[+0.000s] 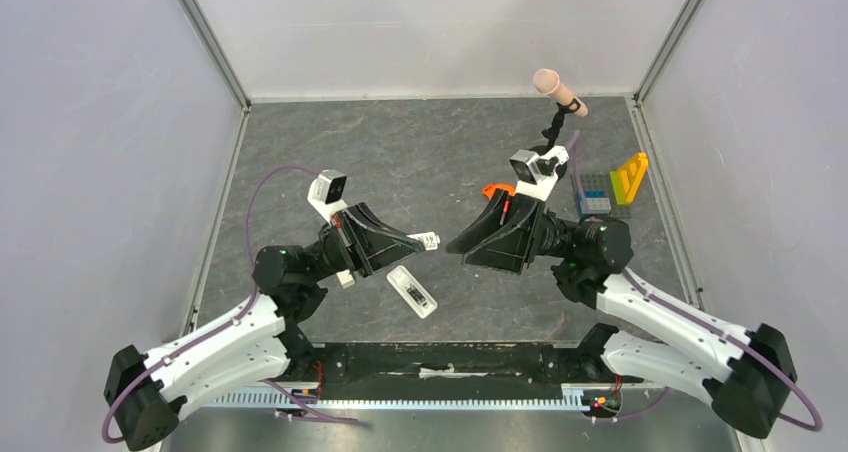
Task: Load the batteries into the remote control
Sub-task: Load the battery cover into the remote control.
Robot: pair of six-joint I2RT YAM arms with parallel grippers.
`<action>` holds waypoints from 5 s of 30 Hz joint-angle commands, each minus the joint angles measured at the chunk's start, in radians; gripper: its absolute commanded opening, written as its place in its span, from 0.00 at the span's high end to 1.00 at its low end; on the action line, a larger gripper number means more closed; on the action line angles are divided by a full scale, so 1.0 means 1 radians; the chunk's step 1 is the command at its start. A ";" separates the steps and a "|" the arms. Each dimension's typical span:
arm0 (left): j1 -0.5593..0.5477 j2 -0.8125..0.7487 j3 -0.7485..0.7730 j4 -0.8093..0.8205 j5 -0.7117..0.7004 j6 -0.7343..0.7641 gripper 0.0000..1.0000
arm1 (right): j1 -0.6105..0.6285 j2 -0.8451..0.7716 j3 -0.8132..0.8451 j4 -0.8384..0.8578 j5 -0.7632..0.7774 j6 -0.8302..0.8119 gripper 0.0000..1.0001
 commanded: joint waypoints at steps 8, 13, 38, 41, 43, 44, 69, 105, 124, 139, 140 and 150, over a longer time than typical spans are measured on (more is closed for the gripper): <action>0.002 -0.087 0.083 -0.512 0.020 0.189 0.98 | 0.004 -0.057 0.310 -1.135 0.227 -0.725 0.33; 0.001 -0.074 0.122 -0.643 0.031 0.255 0.98 | 0.046 -0.036 0.331 -1.253 0.311 -0.797 0.32; 0.003 -0.077 0.105 -0.768 -0.038 0.305 0.98 | 0.070 -0.157 0.218 -1.300 0.343 -0.754 0.37; 0.003 -0.078 0.102 -0.771 -0.042 0.305 0.98 | 0.071 -0.158 0.204 -1.300 0.337 -0.743 0.46; 0.003 -0.076 0.102 -0.772 -0.042 0.305 0.98 | 0.071 -0.157 0.197 -1.299 0.336 -0.736 0.54; 0.003 -0.077 0.101 -0.772 -0.042 0.305 0.98 | 0.071 -0.157 0.195 -1.299 0.338 -0.735 0.56; 0.004 -0.083 0.070 -0.841 -0.111 0.311 0.32 | 0.069 -0.187 0.064 -1.234 0.393 -0.615 1.00; 0.223 0.052 -0.074 -1.292 -0.618 0.310 0.30 | 0.387 0.335 -0.068 -1.085 0.801 -0.785 1.00; 0.252 0.056 -0.114 -1.272 -0.528 0.316 0.32 | 0.349 0.237 -0.029 -1.103 0.626 -0.715 1.00; 0.251 0.136 -0.173 -1.250 -0.352 0.283 0.33 | 0.138 0.438 0.026 -0.985 0.327 -0.581 1.00; 0.251 0.153 -0.171 -1.247 -0.334 0.288 0.33 | 0.131 0.445 0.031 -0.986 0.324 -0.582 1.00; 0.251 0.187 -0.167 -1.250 -0.296 0.319 0.35 | 0.092 0.490 0.051 -1.009 0.325 -0.561 1.00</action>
